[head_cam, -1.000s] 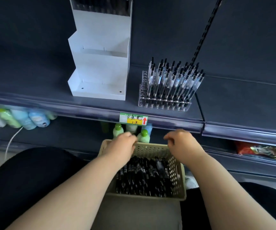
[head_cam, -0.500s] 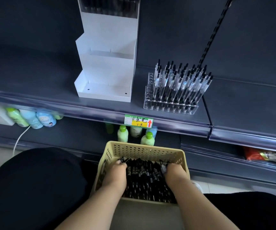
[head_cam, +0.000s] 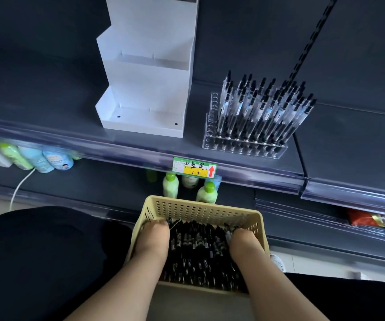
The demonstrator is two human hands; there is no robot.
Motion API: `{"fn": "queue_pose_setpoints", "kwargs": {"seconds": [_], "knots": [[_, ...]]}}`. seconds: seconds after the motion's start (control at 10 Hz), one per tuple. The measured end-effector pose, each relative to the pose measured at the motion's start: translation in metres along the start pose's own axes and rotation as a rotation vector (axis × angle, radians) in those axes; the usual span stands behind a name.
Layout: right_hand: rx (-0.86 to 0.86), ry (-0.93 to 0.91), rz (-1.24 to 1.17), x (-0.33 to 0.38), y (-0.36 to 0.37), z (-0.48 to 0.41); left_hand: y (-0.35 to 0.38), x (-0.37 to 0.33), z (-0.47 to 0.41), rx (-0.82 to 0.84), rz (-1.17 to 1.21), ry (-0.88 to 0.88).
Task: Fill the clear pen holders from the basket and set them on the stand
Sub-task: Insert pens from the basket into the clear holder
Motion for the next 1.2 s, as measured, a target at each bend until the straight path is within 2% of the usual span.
{"fn": "queue_pose_setpoints", "kwargs": {"seconds": [0.1,0.2,0.3,0.4,0.5,0.7,0.9,1.0,1.2], "knots": [[0.018,-0.039,0.058,0.003,-0.002,0.005,-0.001,-0.003,-0.005,0.015,-0.157,0.078],[0.098,-0.038,0.169,0.006,-0.007,0.007,-0.003,-0.007,-0.005,-0.014,-0.218,0.099],[0.115,-0.085,0.211,0.011,-0.02,0.01,-0.009,-0.008,-0.005,-0.019,-0.129,0.065],[0.025,-0.124,0.181,0.003,-0.032,0.014,-0.013,-0.013,0.001,-0.009,-0.006,0.094],[-0.001,-0.151,0.122,-0.004,-0.04,0.021,-0.021,-0.016,0.011,-0.047,0.22,0.168],[-0.118,-0.212,-0.178,-0.005,-0.06,0.049,-0.039,-0.022,0.034,-0.131,0.486,0.324],[-0.276,-0.332,-0.446,0.004,-0.097,0.08,-0.09,-0.031,0.06,-0.26,0.739,0.468],[-0.463,-0.428,-0.49,0.012,-0.126,0.098,-0.116,-0.031,0.065,-0.303,0.881,0.48],[-0.548,-0.625,-0.867,0.031,-0.164,0.131,-0.16,-0.038,0.059,-0.343,0.989,0.519]]}}
Point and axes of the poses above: each hand's wrist, its own z-axis away from the middle knuckle, its own y-axis out of the palm, x = y × z, the point moved 3 cm from there along -z, towards the middle knuckle, and after that the axes turned 1 degree about -z, right-handed, at the moved point
